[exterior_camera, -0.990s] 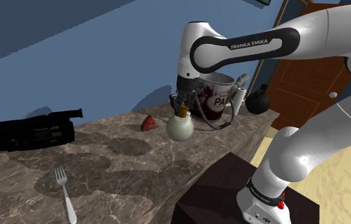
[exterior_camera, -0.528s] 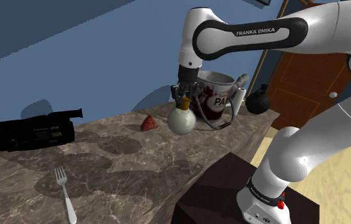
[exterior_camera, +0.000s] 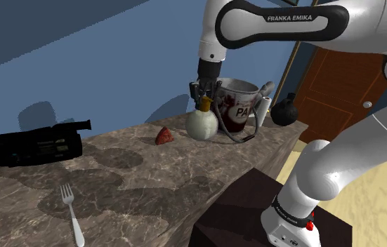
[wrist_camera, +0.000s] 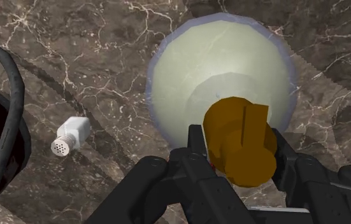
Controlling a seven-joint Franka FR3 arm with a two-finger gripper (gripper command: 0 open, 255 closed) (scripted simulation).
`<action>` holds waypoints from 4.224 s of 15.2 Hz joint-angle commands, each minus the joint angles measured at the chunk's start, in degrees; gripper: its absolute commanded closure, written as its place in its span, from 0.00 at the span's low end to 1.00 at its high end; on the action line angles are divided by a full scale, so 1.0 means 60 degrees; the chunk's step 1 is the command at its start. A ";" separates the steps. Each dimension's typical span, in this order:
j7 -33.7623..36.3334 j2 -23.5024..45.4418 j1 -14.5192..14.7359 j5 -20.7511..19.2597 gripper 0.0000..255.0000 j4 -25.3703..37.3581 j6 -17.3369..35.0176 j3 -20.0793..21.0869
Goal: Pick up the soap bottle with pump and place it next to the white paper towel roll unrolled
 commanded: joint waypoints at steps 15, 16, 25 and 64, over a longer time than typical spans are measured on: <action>0.0007 0.0378 -0.0061 -0.0089 1.00 0.2425 -0.2049 -0.0073; 0.0011 0.0420 -0.0065 -0.0095 1.00 0.2595 -0.2177 -0.0074; -0.1575 -0.0573 -0.0509 -0.0525 1.00 0.1947 -0.2542 -0.1261; -1.0647 0.1842 -0.2108 -0.2219 1.00 0.4501 -0.1944 -0.8805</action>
